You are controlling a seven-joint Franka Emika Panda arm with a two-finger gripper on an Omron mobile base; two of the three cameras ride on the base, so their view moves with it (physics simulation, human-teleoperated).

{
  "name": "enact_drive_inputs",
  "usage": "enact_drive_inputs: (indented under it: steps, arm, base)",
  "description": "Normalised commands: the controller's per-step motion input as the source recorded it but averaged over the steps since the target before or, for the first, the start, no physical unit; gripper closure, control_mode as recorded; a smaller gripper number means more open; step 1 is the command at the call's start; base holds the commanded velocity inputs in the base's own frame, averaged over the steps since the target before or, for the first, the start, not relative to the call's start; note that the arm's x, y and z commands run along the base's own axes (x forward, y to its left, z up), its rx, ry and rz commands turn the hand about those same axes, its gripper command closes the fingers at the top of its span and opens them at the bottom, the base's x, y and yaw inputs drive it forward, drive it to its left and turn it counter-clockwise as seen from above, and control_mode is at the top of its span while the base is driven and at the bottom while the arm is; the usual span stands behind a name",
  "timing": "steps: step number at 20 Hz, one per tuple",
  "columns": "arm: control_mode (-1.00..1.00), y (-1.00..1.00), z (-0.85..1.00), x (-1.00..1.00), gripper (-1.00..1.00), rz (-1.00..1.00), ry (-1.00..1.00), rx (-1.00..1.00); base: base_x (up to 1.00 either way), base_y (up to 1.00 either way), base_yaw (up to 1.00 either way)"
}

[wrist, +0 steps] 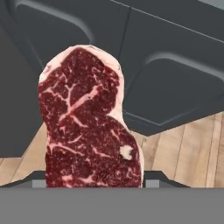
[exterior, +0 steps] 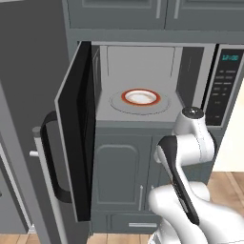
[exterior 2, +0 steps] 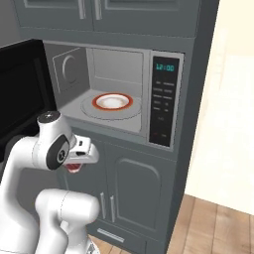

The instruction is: Transport the steak from the fridge to the microwave and turn on the microwave.

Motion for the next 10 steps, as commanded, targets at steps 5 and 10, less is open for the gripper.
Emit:
enact_drive_inputs:
  steps: [5, 10]
  arm:
    - [-1.0, 0.05, 0.0, 0.51, 1.0, 0.0, 0.0, 0.0]
    - [-1.0, 0.26, 0.05, 0.48, 1.0, 0.0, 0.0, 0.0]
  base:
    - [0.0, 0.0, 0.0]
    - [0.0, 0.0, 0.0]
